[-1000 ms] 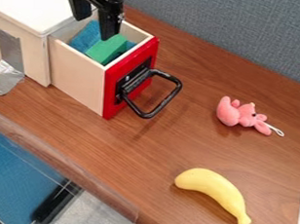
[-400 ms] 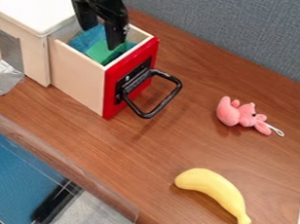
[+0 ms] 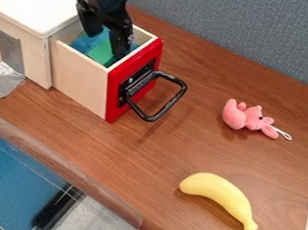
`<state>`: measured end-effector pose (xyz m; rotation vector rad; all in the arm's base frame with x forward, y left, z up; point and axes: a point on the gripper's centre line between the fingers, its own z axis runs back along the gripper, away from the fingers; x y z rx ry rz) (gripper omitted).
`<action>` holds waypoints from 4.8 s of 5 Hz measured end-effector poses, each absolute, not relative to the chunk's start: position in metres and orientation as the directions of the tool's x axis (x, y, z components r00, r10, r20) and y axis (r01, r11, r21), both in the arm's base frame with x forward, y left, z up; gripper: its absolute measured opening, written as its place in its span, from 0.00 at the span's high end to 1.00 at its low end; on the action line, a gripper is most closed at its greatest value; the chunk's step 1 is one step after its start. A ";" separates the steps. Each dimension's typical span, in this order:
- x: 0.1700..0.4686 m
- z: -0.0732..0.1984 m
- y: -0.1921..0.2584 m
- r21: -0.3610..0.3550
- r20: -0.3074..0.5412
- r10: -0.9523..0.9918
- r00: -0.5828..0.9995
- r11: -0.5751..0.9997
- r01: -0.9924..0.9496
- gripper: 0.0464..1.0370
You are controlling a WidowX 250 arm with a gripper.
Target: Took the green toy to the right side of the table
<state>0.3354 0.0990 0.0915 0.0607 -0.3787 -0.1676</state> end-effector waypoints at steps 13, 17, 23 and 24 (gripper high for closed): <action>0.317 0.163 -0.001 -0.029 0.375 -0.207 0.904 0.972 0.235 0.45; 0.337 0.095 -0.084 -0.028 0.272 -0.375 0.887 0.918 0.396 0.45; 0.328 0.019 -0.085 -0.021 0.011 -0.438 0.899 0.899 0.438 0.38; 0.326 0.019 -0.086 -0.032 0.005 -0.452 0.892 0.892 0.452 0.09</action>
